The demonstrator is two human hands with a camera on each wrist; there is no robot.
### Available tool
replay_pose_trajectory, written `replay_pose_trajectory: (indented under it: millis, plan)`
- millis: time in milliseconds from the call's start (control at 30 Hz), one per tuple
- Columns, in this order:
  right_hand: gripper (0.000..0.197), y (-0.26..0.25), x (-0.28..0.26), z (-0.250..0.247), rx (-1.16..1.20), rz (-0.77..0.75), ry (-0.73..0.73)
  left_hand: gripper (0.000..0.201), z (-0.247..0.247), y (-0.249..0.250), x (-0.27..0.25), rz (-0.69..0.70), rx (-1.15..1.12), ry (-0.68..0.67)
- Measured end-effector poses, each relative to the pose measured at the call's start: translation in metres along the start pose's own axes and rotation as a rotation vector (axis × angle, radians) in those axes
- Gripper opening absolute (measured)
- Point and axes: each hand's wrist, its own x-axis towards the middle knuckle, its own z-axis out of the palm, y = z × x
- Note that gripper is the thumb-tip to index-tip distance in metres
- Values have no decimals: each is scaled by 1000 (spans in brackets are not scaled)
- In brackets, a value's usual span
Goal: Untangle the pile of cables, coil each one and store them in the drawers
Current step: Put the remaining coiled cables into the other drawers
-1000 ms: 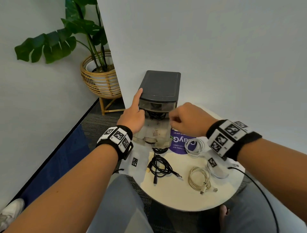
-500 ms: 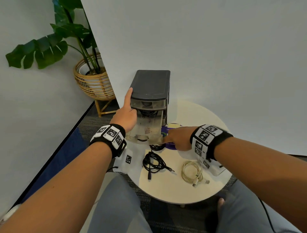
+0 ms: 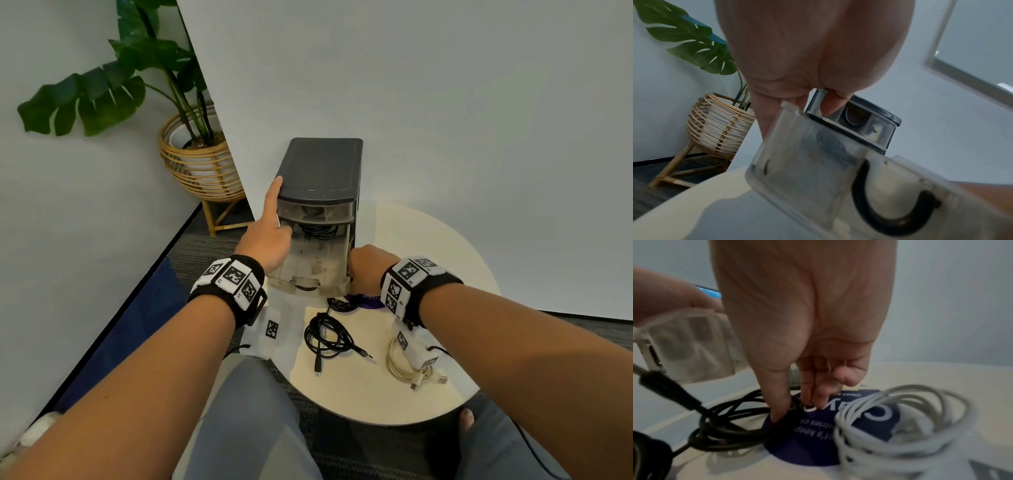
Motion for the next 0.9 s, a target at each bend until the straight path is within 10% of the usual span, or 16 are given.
replay_pose_trajectory:
  millis: [900]
  plan:
    - [6,53,-70,-158,470,-52,330,97,1,-2,-1,12,-9,-18]
